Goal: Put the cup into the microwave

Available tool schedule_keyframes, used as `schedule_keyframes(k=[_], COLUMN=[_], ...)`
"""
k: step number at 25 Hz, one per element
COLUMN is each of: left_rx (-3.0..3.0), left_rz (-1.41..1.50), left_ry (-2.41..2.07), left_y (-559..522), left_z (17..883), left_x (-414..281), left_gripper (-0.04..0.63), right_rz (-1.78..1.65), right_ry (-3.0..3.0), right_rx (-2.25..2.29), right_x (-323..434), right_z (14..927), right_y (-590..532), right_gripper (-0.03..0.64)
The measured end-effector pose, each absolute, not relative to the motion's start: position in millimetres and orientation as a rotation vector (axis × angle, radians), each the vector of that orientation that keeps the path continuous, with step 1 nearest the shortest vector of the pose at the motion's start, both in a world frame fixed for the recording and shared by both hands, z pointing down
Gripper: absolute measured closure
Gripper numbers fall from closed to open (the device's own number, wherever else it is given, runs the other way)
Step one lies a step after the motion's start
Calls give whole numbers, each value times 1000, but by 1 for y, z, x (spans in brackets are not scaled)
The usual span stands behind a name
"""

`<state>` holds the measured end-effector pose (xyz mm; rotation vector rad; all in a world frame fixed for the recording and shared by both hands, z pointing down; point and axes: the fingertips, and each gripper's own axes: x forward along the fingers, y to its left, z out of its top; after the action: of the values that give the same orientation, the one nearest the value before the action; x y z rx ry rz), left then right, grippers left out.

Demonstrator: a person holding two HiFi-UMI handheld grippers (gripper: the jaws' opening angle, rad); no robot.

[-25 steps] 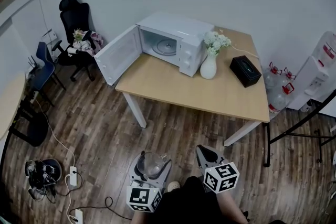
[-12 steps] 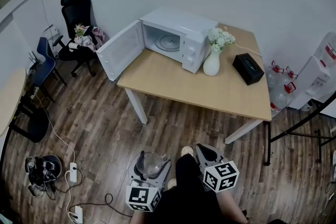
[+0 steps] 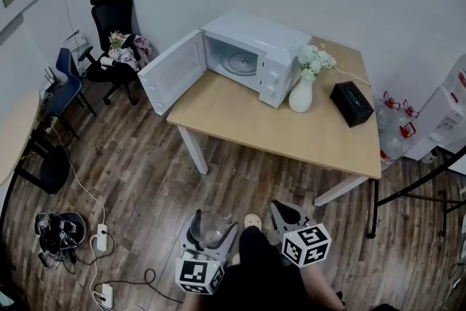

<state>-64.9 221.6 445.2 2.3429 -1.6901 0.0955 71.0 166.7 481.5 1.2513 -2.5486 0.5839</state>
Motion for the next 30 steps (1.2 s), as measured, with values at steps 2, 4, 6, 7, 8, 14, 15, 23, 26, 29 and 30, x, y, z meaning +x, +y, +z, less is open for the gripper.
schedule_keyframes(k=[2,4,6,7,8,14,15,23,26,29,30], left_rx=[2337,2333,2325,2322,2319,2310,2308,2291,2288,2285,2284], left_rz=[101,102,99,98,99,108,106,113,115,119,121], left_ry=[-1700,-1710,-1721,-1724,-1727,-1731,-1732,-1751,-1760,-1767,-1770], left_y=[214,205,195,190,184,155,150,105,88,71,66], left_z=[445,444,444,444,444,447,446,446,444,446,447], left_x=[-67,-69,-70,-71,-71,-73,-73,-76,-79,-80,-80], left_gripper=[193,193,193,193,193,193,193,193,193,193,193], right_rz=[594,595,594,594,595,599,600,607,613,616,616], right_ry=[-2553,-2557,-2560,-2560,-2559,-2557,-2557,-2560,-2563,-2570,-2572], right_rx=[1245,1243,1230,1224,1220,1203,1199,1162,1159,1156,1155], right_x=[69,68,67,66,66,64,64,57,55,55,55], right_z=[481,480,480,481,481,482,482,484,484,484,484], right_y=[157,147,137,132,127,96,91,49,32,14,8], right_gripper=[621,621,621,621,621,621,621,621,621,621,621])
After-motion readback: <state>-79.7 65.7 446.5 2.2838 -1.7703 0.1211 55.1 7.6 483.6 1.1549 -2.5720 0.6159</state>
